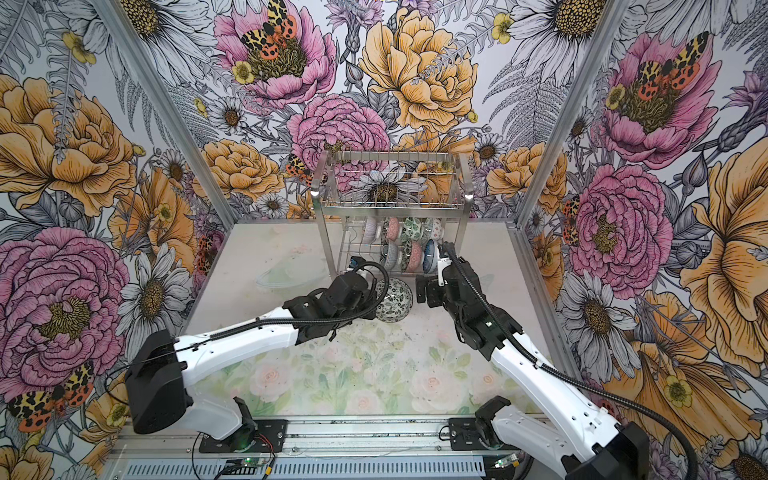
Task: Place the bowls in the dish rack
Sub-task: 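Grasp the leaf-pattern bowl rim with the left gripper and tilt it up, then close the right gripper on the raised bowl rim beside the left gripper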
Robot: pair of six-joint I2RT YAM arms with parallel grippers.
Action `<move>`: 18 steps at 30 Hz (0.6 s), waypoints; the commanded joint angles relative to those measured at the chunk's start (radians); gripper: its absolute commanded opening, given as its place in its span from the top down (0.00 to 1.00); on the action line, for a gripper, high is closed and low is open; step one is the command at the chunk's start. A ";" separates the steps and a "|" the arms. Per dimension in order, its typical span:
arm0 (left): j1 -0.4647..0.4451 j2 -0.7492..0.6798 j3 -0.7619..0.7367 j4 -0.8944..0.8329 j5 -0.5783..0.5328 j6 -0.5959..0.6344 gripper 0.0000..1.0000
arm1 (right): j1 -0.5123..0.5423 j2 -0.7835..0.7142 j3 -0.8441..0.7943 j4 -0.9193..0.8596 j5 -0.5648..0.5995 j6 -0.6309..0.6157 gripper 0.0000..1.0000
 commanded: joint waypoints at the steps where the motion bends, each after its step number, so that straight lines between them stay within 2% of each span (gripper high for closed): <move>1: 0.026 -0.118 -0.072 0.010 -0.114 -0.004 1.00 | 0.101 0.006 0.048 0.019 -0.001 0.044 0.00; 4: 0.062 -0.194 -0.121 0.023 -0.117 0.001 1.00 | 0.173 0.034 0.062 0.038 -0.040 0.070 0.00; 8: 0.107 -0.257 -0.148 0.023 -0.107 0.014 1.00 | 0.283 0.072 0.108 0.059 -0.027 0.080 0.00; 13: 0.110 -0.319 -0.162 0.042 -0.105 0.026 1.00 | 0.316 0.175 0.164 0.084 -0.028 0.117 0.02; 18: 0.103 -0.362 -0.189 0.065 -0.106 0.026 1.00 | 0.331 0.284 0.205 0.150 0.019 0.185 0.16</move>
